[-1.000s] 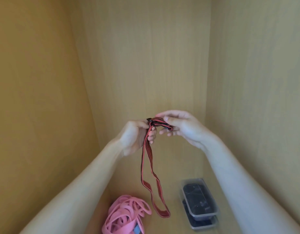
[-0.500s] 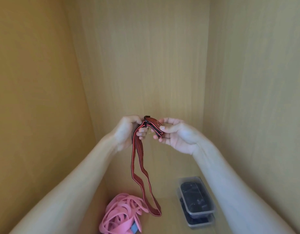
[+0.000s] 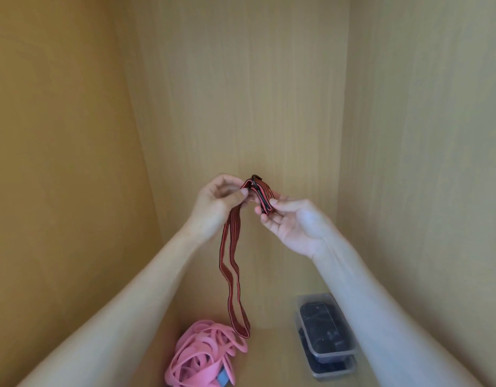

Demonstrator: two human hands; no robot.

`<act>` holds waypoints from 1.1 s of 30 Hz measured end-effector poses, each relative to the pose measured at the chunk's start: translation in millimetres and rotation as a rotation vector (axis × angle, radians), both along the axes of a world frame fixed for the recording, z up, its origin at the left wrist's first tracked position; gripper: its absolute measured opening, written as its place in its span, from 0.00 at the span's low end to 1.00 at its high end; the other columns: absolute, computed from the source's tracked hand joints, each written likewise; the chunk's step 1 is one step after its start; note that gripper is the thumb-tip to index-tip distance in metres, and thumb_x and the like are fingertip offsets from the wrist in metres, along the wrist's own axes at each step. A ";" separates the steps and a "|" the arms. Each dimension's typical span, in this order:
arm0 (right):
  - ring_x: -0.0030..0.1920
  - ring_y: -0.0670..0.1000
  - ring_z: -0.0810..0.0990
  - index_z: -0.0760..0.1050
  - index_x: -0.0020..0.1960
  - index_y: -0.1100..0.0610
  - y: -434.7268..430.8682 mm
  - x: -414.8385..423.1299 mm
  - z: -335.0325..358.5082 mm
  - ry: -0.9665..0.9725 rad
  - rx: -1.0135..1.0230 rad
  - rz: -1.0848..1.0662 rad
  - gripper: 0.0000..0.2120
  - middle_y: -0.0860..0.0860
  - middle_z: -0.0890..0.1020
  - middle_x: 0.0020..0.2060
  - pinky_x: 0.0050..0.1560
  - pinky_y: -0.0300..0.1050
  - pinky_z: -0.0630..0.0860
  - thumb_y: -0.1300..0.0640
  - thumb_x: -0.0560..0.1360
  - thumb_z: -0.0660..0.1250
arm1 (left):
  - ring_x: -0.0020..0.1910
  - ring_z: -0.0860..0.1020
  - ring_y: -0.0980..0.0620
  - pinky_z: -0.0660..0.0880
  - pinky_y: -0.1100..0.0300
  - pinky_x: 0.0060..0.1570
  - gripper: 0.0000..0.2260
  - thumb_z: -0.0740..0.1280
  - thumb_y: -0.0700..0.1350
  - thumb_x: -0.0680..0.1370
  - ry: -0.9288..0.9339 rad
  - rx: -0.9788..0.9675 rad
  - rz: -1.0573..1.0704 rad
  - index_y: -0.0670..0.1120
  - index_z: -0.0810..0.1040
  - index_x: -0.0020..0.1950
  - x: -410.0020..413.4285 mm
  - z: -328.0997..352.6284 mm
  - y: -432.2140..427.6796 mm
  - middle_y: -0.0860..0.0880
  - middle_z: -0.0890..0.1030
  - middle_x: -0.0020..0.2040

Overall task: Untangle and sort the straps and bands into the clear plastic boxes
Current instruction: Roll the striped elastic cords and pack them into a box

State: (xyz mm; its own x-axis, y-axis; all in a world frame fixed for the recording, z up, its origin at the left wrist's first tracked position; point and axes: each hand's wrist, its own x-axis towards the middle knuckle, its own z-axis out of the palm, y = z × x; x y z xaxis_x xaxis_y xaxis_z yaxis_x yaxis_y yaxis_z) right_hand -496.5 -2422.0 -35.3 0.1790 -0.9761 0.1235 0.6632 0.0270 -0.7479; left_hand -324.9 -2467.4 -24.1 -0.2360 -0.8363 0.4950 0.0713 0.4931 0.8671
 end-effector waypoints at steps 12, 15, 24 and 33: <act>0.47 0.61 0.85 0.76 0.55 0.67 -2.1 16.3 -5.5 0.072 -0.005 -0.150 0.11 0.59 0.85 0.44 0.53 0.51 0.82 0.76 0.78 0.60 | 0.44 0.85 0.46 0.83 0.57 0.48 0.02 0.69 0.36 0.79 -0.125 -0.014 0.247 0.42 0.81 0.48 -8.5 -0.6 3.3 0.43 0.87 0.44; 0.46 0.63 0.85 0.74 0.56 0.66 -1.9 18.7 -7.3 0.091 0.004 -0.197 0.10 0.61 0.84 0.45 0.49 0.52 0.84 0.76 0.77 0.62 | 0.42 0.85 0.49 0.83 0.58 0.45 0.02 0.67 0.34 0.80 -0.049 0.036 0.185 0.36 0.79 0.51 -8.2 1.1 5.4 0.40 0.86 0.45; 0.46 0.62 0.86 0.72 0.60 0.69 -4.9 22.8 -13.9 0.205 0.005 -0.293 0.12 0.65 0.83 0.51 0.51 0.50 0.84 0.75 0.77 0.64 | 0.46 0.85 0.50 0.81 0.58 0.51 0.09 0.65 0.33 0.81 0.067 0.101 0.082 0.33 0.79 0.59 -10.4 5.4 10.1 0.40 0.86 0.48; 0.46 0.54 0.85 0.74 0.52 0.67 0.2 18.7 -4.0 0.228 -0.055 -0.376 0.07 0.65 0.82 0.53 0.47 0.46 0.84 0.74 0.76 0.67 | 0.49 0.83 0.52 0.77 0.62 0.53 0.14 0.70 0.32 0.77 -0.036 0.061 -0.003 0.40 0.76 0.61 -21.7 -4.9 19.8 0.42 0.85 0.53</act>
